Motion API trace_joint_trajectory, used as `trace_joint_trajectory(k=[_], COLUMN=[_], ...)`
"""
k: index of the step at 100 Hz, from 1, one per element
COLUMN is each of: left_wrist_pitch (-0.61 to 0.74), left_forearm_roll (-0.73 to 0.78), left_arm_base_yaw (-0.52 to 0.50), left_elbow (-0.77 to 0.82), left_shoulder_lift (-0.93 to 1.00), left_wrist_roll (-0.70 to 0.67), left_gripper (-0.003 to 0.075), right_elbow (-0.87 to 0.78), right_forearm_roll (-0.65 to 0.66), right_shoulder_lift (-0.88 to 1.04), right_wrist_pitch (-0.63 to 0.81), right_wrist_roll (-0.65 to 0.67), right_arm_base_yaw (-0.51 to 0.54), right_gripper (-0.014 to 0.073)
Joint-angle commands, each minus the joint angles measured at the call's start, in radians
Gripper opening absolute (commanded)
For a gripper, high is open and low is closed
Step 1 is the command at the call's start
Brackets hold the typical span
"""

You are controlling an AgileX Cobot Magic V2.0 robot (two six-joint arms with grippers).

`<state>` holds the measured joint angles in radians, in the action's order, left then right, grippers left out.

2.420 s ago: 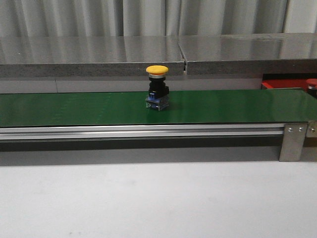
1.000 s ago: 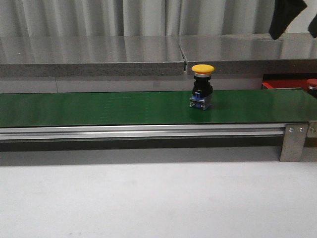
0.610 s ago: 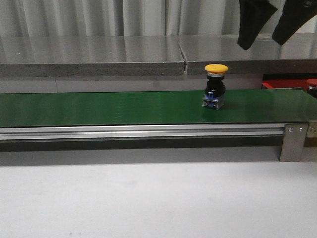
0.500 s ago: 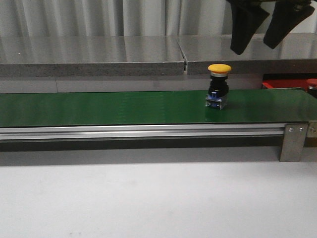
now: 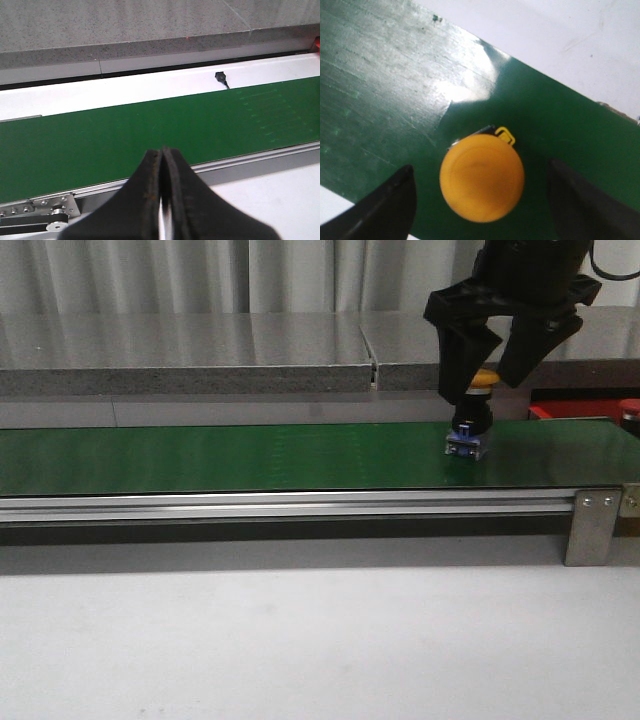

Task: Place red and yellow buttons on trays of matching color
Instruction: 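Lower the right gripper onto the yellow button on the belt, grasp, then carry the yellow button into the yellow tray and open the right gripper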

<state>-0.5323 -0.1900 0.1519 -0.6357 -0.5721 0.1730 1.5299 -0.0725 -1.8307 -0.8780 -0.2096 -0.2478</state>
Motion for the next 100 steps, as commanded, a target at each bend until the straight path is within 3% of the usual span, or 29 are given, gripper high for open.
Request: trace_joint_trajectory(k=[1,15,32,66,100], left_wrist_pitch=[0.073,0.073,0.073,0.073,0.073], left_forearm_roll=[-0.012,-0.012,-0.012,-0.013,-0.013], left_arm_base_yaw=[0.007,0.007,0.007,0.007,0.007], left_elbow=[-0.027,-0.027,-0.027,-0.027,-0.027], left_shoulder_lift=[0.000,0.000,0.000,0.000,0.000], left_wrist_roll=[-0.007,-0.007,-0.007,-0.007,-0.007], left_gripper=[-0.0019,-0.0019,-0.0019,-0.0019,-0.0019], right_elbow=[0.032,0.032,0.017,-0.066,-0.289], right_forearm_roll=[-0.002,-0.002,-0.008,0.011,0.011], right_shoulder_lift=[0.034,0.031,0.075,0.232,0.431], right_wrist_pitch=[0.059,0.064,0.142,0.110,0.116], right_wrist_roll=[-0.010,-0.010,0.018,0.169,0.201], right_arm_base_yaw=[0.000,0.000,0.000,0.057,0.246], right_gripper=[0.0447,0.0166,0.0003,-0.0015,-0.0015])
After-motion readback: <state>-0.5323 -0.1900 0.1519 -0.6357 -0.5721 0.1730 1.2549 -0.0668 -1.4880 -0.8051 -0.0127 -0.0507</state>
